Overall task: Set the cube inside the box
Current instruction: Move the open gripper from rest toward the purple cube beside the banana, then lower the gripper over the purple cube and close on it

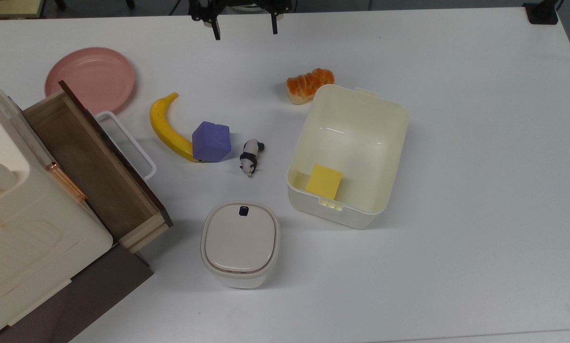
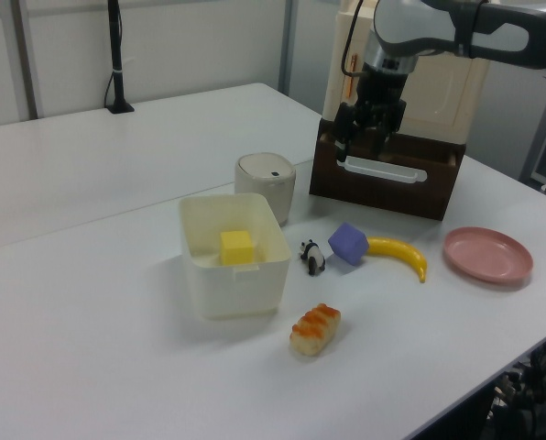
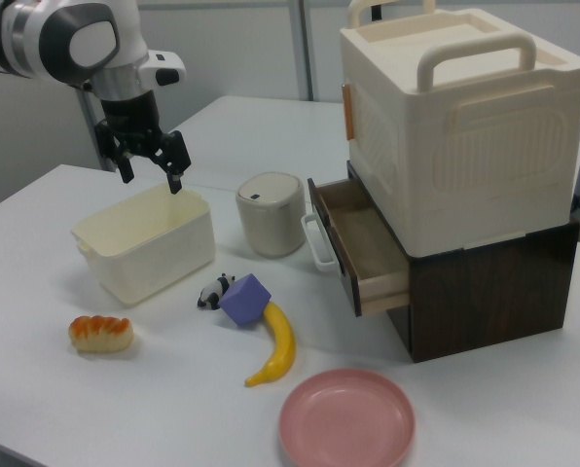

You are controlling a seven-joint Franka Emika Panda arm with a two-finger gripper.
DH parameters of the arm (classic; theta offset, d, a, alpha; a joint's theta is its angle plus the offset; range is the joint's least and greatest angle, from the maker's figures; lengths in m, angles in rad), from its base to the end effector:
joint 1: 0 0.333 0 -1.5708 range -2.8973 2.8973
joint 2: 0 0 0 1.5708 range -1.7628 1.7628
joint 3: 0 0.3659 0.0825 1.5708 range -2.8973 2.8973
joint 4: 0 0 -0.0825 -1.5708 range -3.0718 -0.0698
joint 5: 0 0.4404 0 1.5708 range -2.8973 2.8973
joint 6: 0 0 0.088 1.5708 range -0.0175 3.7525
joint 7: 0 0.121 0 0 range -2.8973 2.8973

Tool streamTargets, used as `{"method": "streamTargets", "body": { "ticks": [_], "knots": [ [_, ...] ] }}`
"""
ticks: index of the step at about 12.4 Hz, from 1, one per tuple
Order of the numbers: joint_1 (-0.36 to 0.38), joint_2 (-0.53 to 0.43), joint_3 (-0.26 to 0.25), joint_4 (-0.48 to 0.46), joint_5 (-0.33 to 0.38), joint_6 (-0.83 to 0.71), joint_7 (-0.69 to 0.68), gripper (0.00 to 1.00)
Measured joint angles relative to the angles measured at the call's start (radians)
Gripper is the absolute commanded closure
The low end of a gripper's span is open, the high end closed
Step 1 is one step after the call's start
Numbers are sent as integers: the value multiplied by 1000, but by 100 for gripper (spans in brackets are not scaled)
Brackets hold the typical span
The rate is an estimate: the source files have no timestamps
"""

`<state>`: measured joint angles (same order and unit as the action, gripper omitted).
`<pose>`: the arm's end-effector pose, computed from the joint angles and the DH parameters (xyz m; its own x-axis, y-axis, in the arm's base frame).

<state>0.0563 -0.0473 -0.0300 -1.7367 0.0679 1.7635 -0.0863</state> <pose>0.6085 0.0225 0.6183 0.9919 0.0991 0.0792 0.1041 -0.9926 -0.0622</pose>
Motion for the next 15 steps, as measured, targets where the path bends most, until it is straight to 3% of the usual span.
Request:
{"method": "streamTargets", "body": {
  "ticks": [5, 12, 15],
  "knots": [
    [-22, 1, -3, -11, -9, 0, -310, 0],
    [-44, 45, -6, -101, -164, 193, -659, 0],
    [-65, 96, -6, -103, -179, 219, -772, 0]
  ]
}}
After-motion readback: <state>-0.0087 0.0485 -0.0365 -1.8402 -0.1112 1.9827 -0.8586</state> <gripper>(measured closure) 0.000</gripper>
